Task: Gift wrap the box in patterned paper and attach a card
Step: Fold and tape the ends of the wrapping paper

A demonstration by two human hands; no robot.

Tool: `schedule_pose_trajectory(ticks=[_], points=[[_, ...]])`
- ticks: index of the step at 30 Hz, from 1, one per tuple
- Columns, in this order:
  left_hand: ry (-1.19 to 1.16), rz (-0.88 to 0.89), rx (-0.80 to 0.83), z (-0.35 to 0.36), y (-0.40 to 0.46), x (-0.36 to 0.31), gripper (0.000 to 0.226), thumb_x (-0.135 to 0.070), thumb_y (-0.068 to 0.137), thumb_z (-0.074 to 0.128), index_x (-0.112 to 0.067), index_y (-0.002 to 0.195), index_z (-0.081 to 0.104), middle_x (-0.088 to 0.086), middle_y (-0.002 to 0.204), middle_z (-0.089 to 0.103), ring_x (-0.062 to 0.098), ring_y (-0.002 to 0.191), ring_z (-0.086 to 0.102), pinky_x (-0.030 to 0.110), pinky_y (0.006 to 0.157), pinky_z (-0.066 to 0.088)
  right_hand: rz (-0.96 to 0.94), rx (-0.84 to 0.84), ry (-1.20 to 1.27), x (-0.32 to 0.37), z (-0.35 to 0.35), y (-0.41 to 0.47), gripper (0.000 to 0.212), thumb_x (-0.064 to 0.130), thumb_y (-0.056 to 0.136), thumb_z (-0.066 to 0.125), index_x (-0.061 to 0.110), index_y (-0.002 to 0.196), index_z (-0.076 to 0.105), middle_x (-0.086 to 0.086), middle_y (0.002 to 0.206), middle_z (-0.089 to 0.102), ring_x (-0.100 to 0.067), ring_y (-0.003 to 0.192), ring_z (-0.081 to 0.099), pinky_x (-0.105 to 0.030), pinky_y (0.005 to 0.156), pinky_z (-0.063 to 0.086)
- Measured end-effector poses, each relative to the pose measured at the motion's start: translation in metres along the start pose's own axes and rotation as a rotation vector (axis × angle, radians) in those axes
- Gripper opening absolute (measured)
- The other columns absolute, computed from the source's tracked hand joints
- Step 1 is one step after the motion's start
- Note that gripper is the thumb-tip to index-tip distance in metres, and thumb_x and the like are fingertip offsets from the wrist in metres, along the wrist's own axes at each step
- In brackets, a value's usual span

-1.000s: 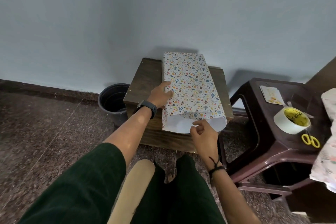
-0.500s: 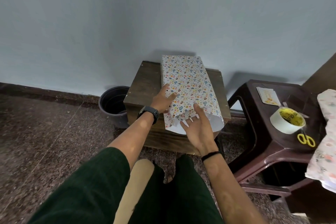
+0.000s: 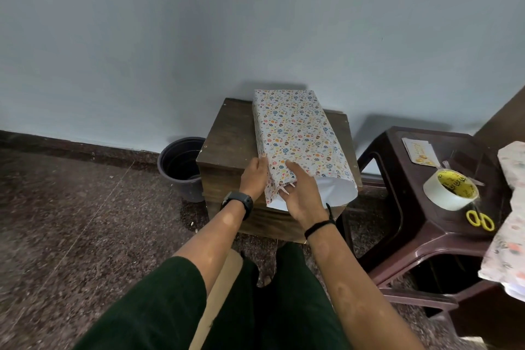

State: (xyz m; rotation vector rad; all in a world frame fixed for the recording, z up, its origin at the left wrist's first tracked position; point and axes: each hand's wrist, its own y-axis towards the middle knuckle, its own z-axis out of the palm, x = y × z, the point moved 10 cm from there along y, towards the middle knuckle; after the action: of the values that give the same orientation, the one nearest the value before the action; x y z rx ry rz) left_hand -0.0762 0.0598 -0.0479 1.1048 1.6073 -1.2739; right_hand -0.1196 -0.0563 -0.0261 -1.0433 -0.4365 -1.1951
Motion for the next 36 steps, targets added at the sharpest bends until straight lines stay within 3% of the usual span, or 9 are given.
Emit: schedule_pose_trajectory(ticks=[3,7,11,14,18,22,28,33,36], points=[[-0.025,-0.028,0.044,0.008,-0.004,0.008,0.039,-0.051,0.099,0.028,-0.028,0.124,0.047,0.004,0.134,0.051,0.025,0.121,0.049,0.048,0.105,0.039,-0.049,-0.028,-0.158,0.003,-0.004,0.002,0.061,0.028,0.088,0.064,0.002,0.137,0.037,-0.001,0.138,0.046,-0.021,0.123,0.044,-0.038,0.105,0.034],[-0.098,-0.122,0.067,0.017,-0.003,0.012,0.051,-0.059,0.095,0.031,-0.027,0.132,0.044,0.001,0.123,0.052,0.026,0.116,0.053,0.041,0.097,0.045,-0.122,0.003,-0.353,0.01,-0.008,0.0,0.039,0.034,0.09,0.061,0.014,0.124,0.055,0.006,0.121,0.059,-0.012,0.111,0.056,-0.033,0.101,0.041],[-0.11,-0.179,0.066,0.023,0.003,0.009,0.068,-0.065,0.089,0.037,-0.016,0.135,0.04,0.007,0.131,0.05,0.027,0.113,0.055,0.042,0.091,0.051,-0.162,-0.035,-0.617,0.007,-0.019,0.0,0.051,0.053,0.086,0.058,0.003,0.095,0.064,-0.008,0.082,0.069,-0.02,0.081,0.067,-0.049,0.094,0.05],[-0.032,-0.169,0.023,0.019,0.01,-0.002,0.083,-0.068,0.085,0.046,-0.009,0.141,0.032,0.01,0.142,0.042,0.03,0.125,0.047,0.046,0.101,0.044,-0.181,-0.039,-0.621,0.009,-0.019,0.003,0.043,0.039,0.096,0.05,0.013,0.062,0.047,0.007,0.043,0.035,-0.003,0.045,0.045,-0.043,0.084,0.056],[0.037,-0.156,0.007,0.013,0.024,-0.014,0.08,-0.063,0.08,0.054,-0.008,0.137,0.04,0.01,0.136,0.05,0.029,0.117,0.053,0.046,0.096,0.048,-0.225,-0.046,-0.65,0.014,-0.018,0.002,0.039,0.035,0.098,0.048,0.006,0.074,0.056,-0.008,0.05,0.041,-0.021,0.057,0.054,-0.041,0.075,0.059],[0.115,-0.147,0.018,0.005,0.036,-0.015,0.073,-0.059,0.073,0.054,-0.009,0.127,0.049,0.007,0.124,0.058,0.028,0.107,0.059,0.047,0.091,0.051,-0.202,-0.025,-0.647,0.008,-0.006,0.004,0.028,0.033,0.099,0.046,0.014,0.08,0.056,0.005,0.063,0.044,0.0,0.051,0.053,-0.042,0.08,0.057],[0.243,-0.101,-0.072,-0.039,0.045,-0.021,0.051,-0.046,0.088,0.05,-0.005,0.116,0.059,0.011,0.116,0.062,0.025,0.097,0.059,0.031,0.078,0.042,-0.038,0.182,-0.597,-0.038,0.049,0.005,0.042,0.039,0.1,0.04,0.004,0.115,0.058,-0.009,0.118,0.061,-0.018,0.107,0.059,-0.033,0.088,0.054],[0.257,-0.083,-0.079,-0.046,0.038,-0.021,0.048,-0.045,0.093,0.046,-0.006,0.122,0.05,0.01,0.123,0.054,0.028,0.109,0.054,0.03,0.081,0.038,-0.055,0.157,-0.408,-0.038,0.038,-0.004,0.015,0.025,0.095,0.055,0.011,0.09,0.05,-0.004,0.099,0.056,-0.014,0.101,0.057,-0.041,0.1,0.046],[0.078,-0.065,-0.084,-0.043,0.028,-0.007,0.033,-0.044,0.095,0.045,-0.014,0.104,0.053,0.008,0.114,0.059,0.02,0.091,0.056,0.029,0.07,0.041,-0.07,0.114,-0.142,-0.019,0.01,-0.012,0.009,0.021,0.096,0.053,0.015,0.102,0.055,0.004,0.109,0.057,-0.019,0.11,0.054,-0.042,0.1,0.045]])
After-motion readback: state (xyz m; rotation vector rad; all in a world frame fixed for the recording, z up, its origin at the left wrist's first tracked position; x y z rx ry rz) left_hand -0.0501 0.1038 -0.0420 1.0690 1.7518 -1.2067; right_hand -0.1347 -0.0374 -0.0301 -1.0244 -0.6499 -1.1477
